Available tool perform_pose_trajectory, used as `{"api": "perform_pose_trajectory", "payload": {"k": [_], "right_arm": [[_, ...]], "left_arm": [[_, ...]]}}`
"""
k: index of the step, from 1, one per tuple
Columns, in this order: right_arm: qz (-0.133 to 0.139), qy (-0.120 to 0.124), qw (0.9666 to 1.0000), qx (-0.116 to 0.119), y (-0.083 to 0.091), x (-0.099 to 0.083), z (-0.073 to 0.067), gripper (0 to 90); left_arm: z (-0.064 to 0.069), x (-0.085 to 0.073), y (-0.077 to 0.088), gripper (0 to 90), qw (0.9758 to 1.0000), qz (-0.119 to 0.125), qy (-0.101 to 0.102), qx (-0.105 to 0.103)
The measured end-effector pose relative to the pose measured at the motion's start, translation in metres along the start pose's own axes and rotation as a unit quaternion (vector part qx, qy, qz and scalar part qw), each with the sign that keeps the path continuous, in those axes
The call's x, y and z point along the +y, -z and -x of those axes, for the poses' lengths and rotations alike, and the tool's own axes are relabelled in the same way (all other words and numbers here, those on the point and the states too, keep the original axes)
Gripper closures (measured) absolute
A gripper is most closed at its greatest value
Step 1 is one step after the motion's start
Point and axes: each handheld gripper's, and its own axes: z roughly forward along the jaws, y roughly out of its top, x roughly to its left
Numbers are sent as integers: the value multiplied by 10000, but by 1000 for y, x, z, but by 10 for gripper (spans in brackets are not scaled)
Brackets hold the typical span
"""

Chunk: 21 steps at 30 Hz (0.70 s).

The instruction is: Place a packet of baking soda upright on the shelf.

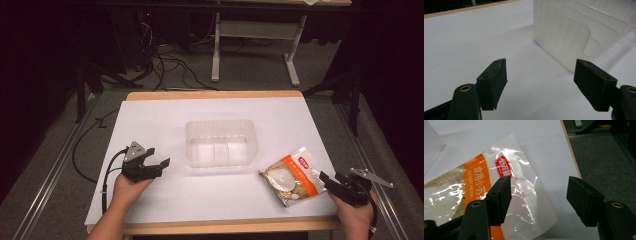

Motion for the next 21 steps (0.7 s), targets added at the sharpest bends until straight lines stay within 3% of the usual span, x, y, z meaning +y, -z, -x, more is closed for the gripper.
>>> {"api": "perform_pose_trajectory", "payload": {"k": [5, 8, 14, 17, 21], "right_arm": [[-236, -369, 9990, -12, -4, -2, 5, 368], [-286, -334, 9990, 58, -5, -3, 1, 371], [-428, -358, 9984, 88, -8, -6, 4, 469], [-450, -473, 9976, 214, -8, -7, 9, 529], [-486, -427, 9972, 387, -9, -7, 6, 583]], "left_arm": [[-1, -1, -1, 271, 10000, -4, 21, -2], [-1, 0, -1, 271, 10000, -12, 22, 3], [-1, -1, 1, 270, 10000, 6, 17, 8], [-1, -1, 1, 271, 10000, 11, 23, 9], [0, -1, 1, 271, 10000, 4, 27, 11]]}}
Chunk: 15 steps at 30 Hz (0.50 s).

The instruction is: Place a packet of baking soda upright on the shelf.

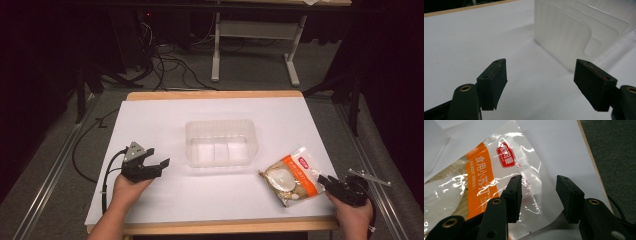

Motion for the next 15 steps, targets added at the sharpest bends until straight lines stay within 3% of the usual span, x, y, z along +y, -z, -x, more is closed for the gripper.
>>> {"api": "perform_pose_trajectory", "payload": {"k": [5, 15], "right_arm": [[-16, 89, 10000, 24, 0, 0, -2, 653], [-139, -2, 9999, 71, -2, -1, 4, 752]], "left_arm": [[0, 0, -1, 271, 10000, -24, -1, -4], [2, 0, -1, 271, 10000, -30, -13, 5]]}}
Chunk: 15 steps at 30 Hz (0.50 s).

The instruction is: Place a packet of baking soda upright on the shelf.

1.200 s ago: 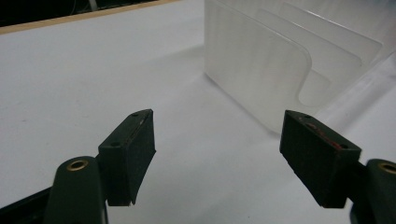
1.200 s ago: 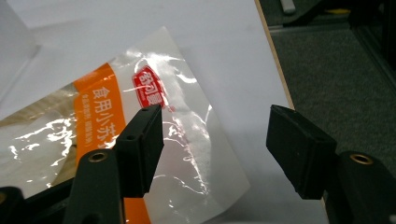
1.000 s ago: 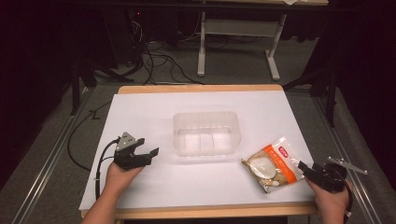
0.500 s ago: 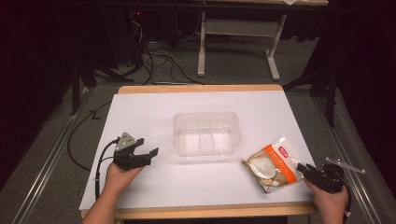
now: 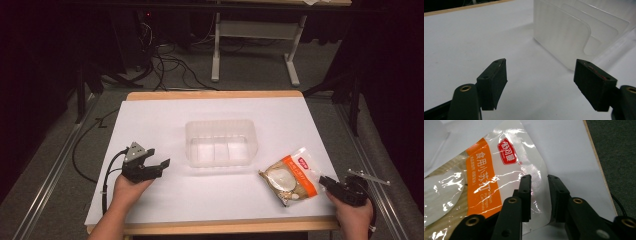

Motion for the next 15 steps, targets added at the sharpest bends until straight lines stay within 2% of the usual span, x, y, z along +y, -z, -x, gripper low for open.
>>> {"api": "perform_pose_trajectory", "payload": {"k": [4, 9, 15], "right_arm": [[72, 56, 10000, -10, 3, 1, 1, 900], [439, 210, 9988, 93, 13, 6, -5, 900], [938, 492, 9940, 289, 30, 13, -19, 900]], "left_arm": [[0, 0, -1, 271, 10000, -5, -4, 6], [0, 0, -1, 272, 10000, -25, -17, -4], [2, 0, -2, 272, 10000, -44, -34, -4]]}}
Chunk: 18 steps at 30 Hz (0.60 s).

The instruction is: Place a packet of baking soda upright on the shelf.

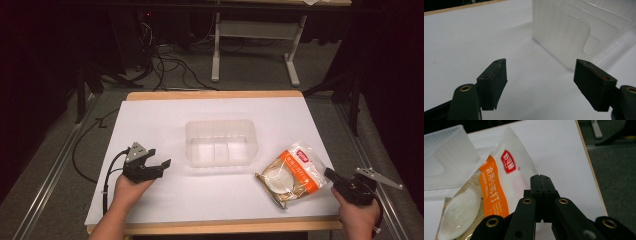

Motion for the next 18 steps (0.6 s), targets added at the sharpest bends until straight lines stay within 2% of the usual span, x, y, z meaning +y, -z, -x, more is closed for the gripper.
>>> {"api": "perform_pose_trajectory", "payload": {"k": [5, 8, 9, 10, 11, 14, 18], "right_arm": [[407, 233, 9985, 292, 13, 11, -16, 900], [686, 403, 9956, 487, 24, 18, -32, 900], [686, 403, 9956, 487, 24, 18, -32, 900], [817, 510, 9938, 560, 29, 22, -41, 900], [817, 510, 9938, 560, 29, 22, -41, 900], [1009, 706, 9903, 644, 35, 28, -58, 900], [1148, 889, 9870, 695, 39, 34, -71, 900]], "left_arm": [[0, 0, 1, 272, 10000, 6, 2, 0], [-1, 0, 1, 271, 10000, 29, 15, 8], [-1, 0, 1, 271, 10000, 26, 13, 7], [-1, 0, 2, 272, 10000, 40, 13, 10], [-1, 0, 2, 272, 10000, 40, 13, 10], [-1, 0, 2, 272, 10000, 50, -6, 16], [-2, 0, 3, 271, 10000, 71, 12, 18]]}}
